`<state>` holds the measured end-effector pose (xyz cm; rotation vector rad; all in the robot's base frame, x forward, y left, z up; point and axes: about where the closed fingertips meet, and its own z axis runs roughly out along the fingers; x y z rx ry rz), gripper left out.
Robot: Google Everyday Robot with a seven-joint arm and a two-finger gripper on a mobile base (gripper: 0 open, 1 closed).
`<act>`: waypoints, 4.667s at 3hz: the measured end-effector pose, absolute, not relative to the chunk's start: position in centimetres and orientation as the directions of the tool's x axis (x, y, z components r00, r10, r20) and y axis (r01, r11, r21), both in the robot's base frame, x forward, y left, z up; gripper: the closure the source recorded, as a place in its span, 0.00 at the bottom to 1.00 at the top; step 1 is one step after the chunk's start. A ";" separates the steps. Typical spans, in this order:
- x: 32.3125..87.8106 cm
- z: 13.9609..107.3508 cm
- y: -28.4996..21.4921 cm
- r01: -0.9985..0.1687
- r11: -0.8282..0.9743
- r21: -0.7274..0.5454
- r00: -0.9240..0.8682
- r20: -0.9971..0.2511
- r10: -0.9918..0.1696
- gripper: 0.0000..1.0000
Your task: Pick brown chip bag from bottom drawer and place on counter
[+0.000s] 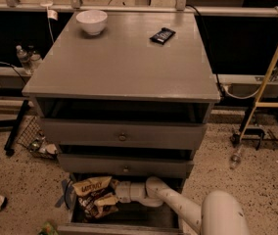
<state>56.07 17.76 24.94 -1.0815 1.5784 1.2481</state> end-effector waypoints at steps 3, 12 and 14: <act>54.4 26.0 18.6 -0.961 0.065 0.269 -0.274 -0.959 -0.076 0.96; 49.8 48.1 15.8 -0.991 -0.006 -0.131 0.131 -0.982 -0.139 1.00; 49.7 53.8 14.9 -0.975 0.003 -0.223 0.221 -0.970 -0.097 1.00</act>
Offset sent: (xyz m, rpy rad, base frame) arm -0.0154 0.0190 0.0101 0.0883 -0.0023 0.0949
